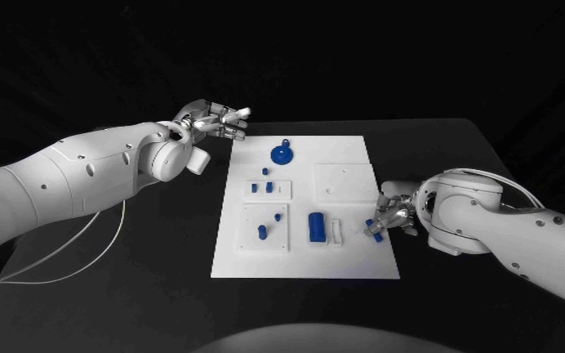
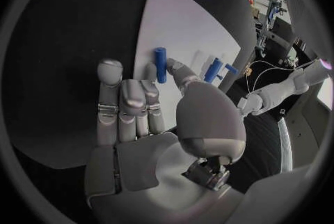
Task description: Assemble the parts on the task board
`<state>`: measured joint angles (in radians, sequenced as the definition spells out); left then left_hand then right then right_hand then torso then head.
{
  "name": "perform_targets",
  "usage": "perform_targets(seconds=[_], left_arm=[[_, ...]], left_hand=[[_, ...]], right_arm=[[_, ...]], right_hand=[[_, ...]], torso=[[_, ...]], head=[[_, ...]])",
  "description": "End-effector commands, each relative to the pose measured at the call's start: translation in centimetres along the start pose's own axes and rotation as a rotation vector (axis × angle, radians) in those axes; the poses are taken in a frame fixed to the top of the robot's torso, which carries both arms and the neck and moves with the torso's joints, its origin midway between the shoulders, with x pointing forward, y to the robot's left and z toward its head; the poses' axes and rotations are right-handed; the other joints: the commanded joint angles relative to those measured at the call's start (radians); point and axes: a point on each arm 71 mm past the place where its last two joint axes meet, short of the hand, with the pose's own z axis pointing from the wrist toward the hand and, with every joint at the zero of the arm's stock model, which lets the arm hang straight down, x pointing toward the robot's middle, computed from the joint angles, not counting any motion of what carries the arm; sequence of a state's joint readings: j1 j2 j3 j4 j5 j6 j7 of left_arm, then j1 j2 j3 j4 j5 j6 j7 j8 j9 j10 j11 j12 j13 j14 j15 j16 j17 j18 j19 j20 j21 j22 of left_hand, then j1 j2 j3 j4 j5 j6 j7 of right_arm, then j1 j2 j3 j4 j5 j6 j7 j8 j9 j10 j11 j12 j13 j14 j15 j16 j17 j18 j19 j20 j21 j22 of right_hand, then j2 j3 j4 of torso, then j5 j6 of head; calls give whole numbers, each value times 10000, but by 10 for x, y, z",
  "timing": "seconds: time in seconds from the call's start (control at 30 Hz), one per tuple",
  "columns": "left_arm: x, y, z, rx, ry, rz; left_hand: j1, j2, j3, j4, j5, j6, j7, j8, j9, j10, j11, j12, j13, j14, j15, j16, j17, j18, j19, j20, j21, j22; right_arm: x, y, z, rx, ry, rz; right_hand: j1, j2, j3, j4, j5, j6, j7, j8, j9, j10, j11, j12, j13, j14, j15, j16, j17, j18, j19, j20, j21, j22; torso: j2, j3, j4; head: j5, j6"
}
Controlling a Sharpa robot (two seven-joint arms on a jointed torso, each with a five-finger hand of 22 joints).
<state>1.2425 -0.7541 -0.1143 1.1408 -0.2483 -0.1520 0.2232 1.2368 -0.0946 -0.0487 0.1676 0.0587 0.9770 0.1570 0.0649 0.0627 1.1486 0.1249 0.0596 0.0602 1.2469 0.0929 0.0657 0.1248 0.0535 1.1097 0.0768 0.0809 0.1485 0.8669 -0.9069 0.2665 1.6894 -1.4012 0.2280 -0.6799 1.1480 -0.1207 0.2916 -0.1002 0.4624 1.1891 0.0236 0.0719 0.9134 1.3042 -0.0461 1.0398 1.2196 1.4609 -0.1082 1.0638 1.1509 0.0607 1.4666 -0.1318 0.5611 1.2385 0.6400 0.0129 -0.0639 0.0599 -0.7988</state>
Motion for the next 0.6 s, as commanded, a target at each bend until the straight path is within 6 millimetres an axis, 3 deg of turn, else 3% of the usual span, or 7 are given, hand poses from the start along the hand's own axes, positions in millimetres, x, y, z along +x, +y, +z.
perform_targets(seconds=[0.03,0.1,0.17,0.37,0.6], left_arm=[[2,0,0,56,102,-20],[2,0,0,53,100,-20],[2,0,0,51,100,-20],[2,0,0,44,100,-20],[2,0,0,39,100,-19]], left_hand=[[13,50,20,32,31,18,-19,-10,14,-45,3,6,16,-61,34,-20,12,-58,3,35,53,-10],[13,50,20,32,31,18,-19,-10,14,-45,3,6,16,-61,34,-20,12,-58,3,35,53,-10],[13,50,20,32,31,18,-19,-10,14,-45,3,6,16,-61,34,-20,12,-58,3,35,53,-10],[13,50,20,32,31,18,-19,-10,14,-45,3,6,16,-61,34,-20,12,-58,3,35,53,-10],[13,50,20,32,31,18,-19,-10,14,-45,3,6,16,-61,34,-20,12,-58,3,35,53,-10]], right_arm=[[22,-6,6,791,562,43],[22,-5,6,730,487,272],[22,-5,6,690,441,410],[22,0,4,395,315,1171],[20,7,0,16,240,2185]], right_hand=[[112,478,1396,-1151,433,-175,280,-78,-3877,-51,18,-97,-53,-18,42,19,16,116,434,53,74,63],[-170,384,2111,-1451,915,-172,296,-75,-3914,-36,21,-125,-76,-26,50,32,34,146,426,50,129,153],[-402,351,2553,-1608,1048,-155,303,-76,-3913,-12,14,-126,-80,-22,39,43,47,170,413,54,155,242],[-460,301,2784,-1731,1494,-93,295,-73,-3867,-2,-11,-264,-199,-39,18,11,36,181,413,38,165,373],[-475,233,3029,-1768,1637,23,263,-74,-3774,55,-40,-290,-257,-37,-9,-20,14,176,433,9,224,504]], torso=[[1,5,1],[5,7,2],[5,5,2],[2,4,-7],[2,5,-4]], head=[[26,13],[35,17],[40,19],[73,28],[103,-2]])
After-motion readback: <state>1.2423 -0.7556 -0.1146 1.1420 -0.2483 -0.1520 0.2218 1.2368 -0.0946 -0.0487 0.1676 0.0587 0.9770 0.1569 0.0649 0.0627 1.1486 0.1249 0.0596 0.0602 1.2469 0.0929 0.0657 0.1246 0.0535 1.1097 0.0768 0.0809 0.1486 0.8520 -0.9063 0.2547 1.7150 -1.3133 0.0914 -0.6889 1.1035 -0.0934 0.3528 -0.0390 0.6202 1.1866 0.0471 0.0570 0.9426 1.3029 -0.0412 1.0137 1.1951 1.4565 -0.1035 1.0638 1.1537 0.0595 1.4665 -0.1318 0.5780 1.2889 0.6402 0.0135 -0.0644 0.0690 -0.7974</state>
